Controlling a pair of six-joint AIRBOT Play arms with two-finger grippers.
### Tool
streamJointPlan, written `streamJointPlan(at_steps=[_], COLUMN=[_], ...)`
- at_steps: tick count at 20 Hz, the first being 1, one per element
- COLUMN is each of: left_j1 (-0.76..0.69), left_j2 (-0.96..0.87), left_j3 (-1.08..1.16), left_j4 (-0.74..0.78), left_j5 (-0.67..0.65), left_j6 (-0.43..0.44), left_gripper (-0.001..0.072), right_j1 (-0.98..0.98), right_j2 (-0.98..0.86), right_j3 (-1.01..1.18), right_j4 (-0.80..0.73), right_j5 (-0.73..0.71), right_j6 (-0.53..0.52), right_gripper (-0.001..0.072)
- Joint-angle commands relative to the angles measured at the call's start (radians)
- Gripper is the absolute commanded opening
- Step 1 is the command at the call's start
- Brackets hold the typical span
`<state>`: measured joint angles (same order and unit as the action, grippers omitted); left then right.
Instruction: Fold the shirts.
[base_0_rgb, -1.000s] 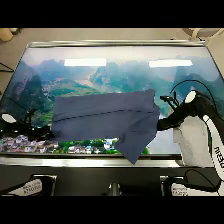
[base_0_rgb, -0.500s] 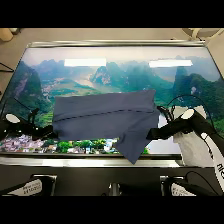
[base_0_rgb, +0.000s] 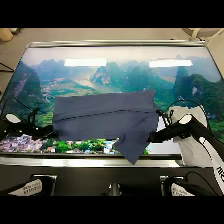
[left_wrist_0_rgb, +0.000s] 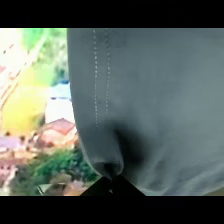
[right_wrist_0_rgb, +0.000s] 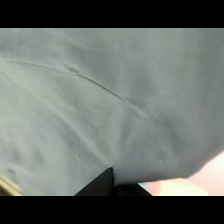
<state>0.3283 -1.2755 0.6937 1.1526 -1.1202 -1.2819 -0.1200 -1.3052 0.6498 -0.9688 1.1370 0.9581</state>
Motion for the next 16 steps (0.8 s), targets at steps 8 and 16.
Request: streamJointPlan(at_steps=[8, 16], left_j1=[-0.032, -0.074], left_j2=[0.042, -0.368], left_j3=[0.311, 0.677], left_j4=[-0.13, -0.133], left_j5=[0.026, 0.036], left_j6=[-0.044, -0.144], left_gripper=[0.0025, 0.0026], right_j1=[-0.001, 0.052], right_j2=[-0.091, -0.526], right_j3=[0.562, 0.996], right_j4=[-0.064, -0.01], right_j5=[0.017, -0.176], right_j6=[0.018, 0.09], right_gripper=[0.0013, 0.0013])
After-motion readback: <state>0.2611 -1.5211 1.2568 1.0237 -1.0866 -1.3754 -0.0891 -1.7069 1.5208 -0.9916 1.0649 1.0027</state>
